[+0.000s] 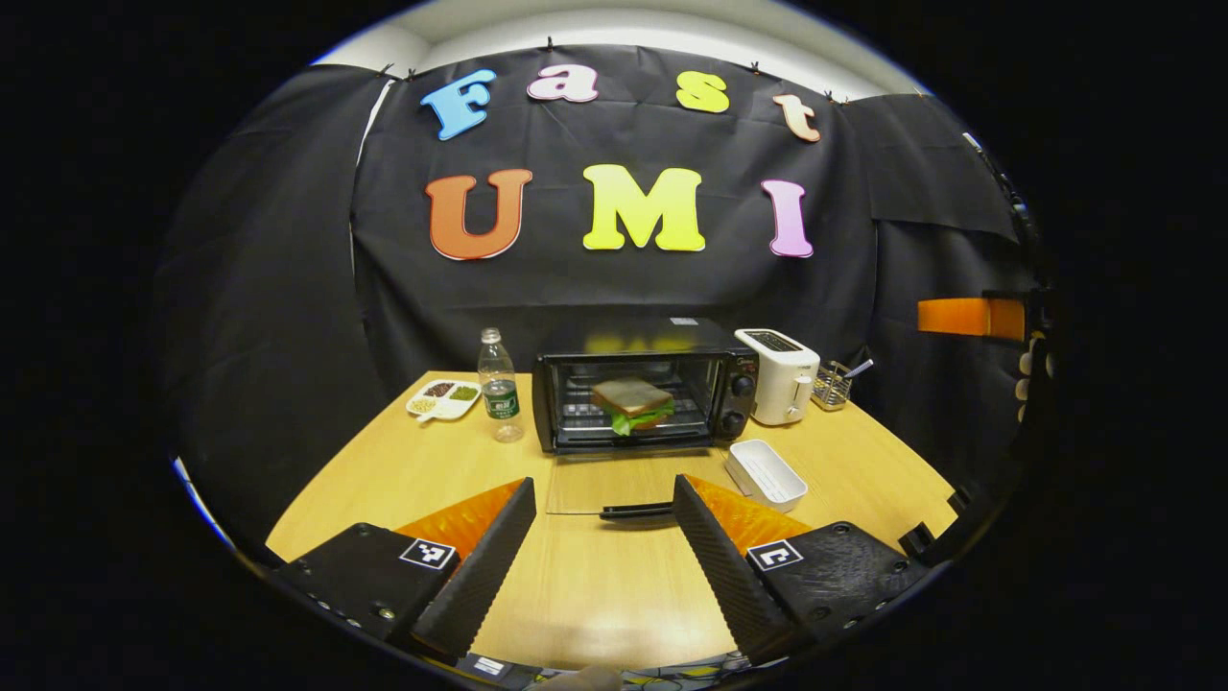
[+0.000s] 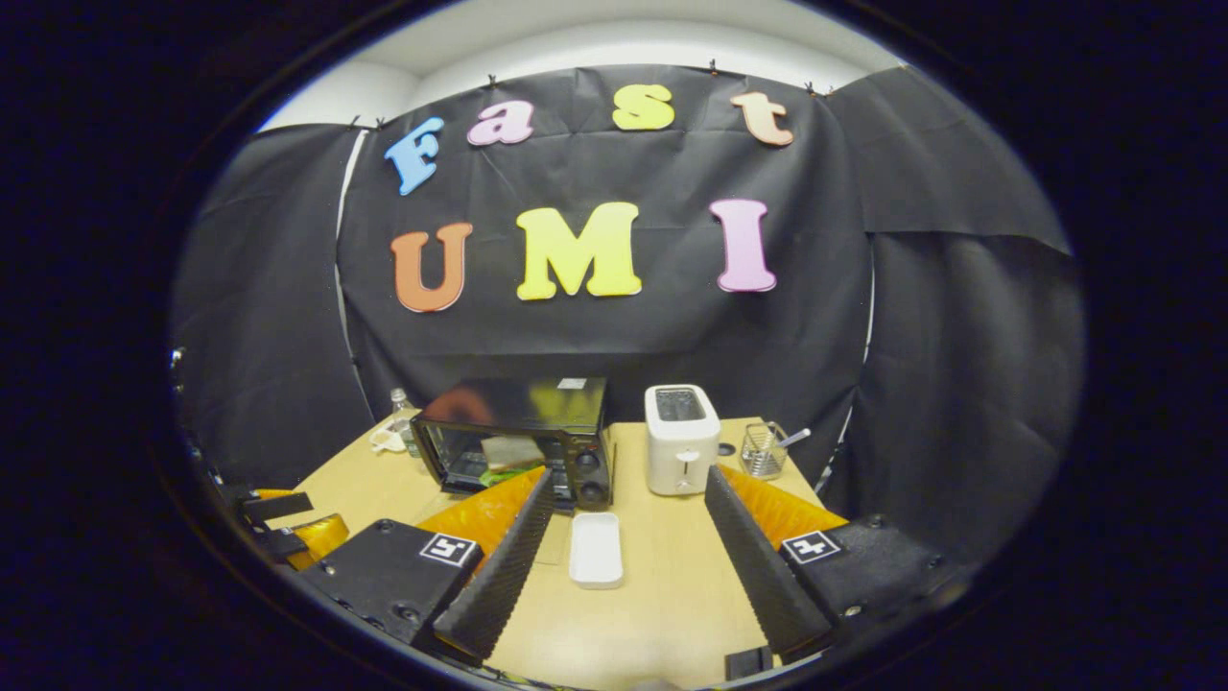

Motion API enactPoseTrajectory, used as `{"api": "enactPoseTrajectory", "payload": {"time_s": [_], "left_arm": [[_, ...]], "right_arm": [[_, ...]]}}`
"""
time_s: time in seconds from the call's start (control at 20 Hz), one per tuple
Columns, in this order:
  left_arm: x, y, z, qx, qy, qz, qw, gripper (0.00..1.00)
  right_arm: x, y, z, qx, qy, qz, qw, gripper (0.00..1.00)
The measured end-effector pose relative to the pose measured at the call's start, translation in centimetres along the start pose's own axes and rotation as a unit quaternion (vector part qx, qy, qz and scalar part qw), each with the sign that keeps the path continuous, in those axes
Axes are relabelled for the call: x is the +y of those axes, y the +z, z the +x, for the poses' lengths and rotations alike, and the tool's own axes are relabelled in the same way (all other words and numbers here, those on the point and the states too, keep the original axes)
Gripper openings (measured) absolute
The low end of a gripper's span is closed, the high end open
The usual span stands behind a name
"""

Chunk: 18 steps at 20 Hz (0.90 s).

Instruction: Open the electric oven with the left hand, put the food in, and close the electric oven.

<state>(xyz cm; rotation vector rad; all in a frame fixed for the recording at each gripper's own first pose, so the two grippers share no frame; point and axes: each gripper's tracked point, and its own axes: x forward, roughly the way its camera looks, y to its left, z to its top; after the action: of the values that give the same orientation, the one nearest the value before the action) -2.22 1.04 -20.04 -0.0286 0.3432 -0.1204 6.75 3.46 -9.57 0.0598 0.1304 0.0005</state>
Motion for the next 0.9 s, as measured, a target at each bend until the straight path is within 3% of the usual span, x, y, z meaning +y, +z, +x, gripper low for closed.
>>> {"api": "enactPoseTrajectory", "payload": {"time_s": [0.05, 0.1, 0.15, 0.25, 0.3, 0.55, 0.8, 0.85, 0.9], "left_arm": [[-0.5, -0.6, 0.4, 0.005, 0.0, -0.001, 1.0, 0.94], [-1.0, -1.1, 0.8, 0.012, 0.0, -0.001, 1.0, 0.95], [-1.3, -1.7, 1.1, 0.017, -0.002, -0.002, 1.0, 0.95], [-2.3, -2.8, 2.1, 0.027, -0.006, -0.006, 1.0, 0.95], [-2.5, -3.4, 2.7, 0.033, -0.007, -0.008, 0.999, 0.95], [-4.3, -7.8, 6.0, 0.079, -0.013, -0.025, 0.996, 0.94], [-4.8, -12.1, 9.7, 0.12, -0.009, -0.002, 0.993, 0.94], [-5.0, -12.4, 10.5, 0.124, -0.007, 0.006, 0.992, 0.94], [-5.1, -12.8, 11.2, 0.125, -0.006, 0.01, 0.992, 0.94]], "right_arm": [[-0.6, -0.2, -0.4, 0.003, -0.001, 0.004, 1.0, 0.9], [-0.9, -0.3, -0.6, 0.008, 0.0, 0.006, 1.0, 1.0], [-1.3, -0.5, -0.7, 0.012, 0.0, 0.007, 1.0, 0.9], [-2.4, -1.1, -0.6, 0.018, -0.004, 0.001, 1.0, 0.9], [-3.0, -1.9, -0.6, 0.031, -0.007, 0.002, 0.999, 1.0], [-4.4, -3.0, -1.3, 0.055, -0.012, 0.003, 0.998, 1.0], [-6.7, -4.4, -2.7, 0.079, -0.034, -0.016, 0.996, 1.0], [-7.3, -4.8, -3.0, 0.087, -0.043, -0.025, 0.995, 0.9], [-7.9, -5.1, -3.2, 0.092, -0.05, -0.034, 0.994, 0.9]]}}
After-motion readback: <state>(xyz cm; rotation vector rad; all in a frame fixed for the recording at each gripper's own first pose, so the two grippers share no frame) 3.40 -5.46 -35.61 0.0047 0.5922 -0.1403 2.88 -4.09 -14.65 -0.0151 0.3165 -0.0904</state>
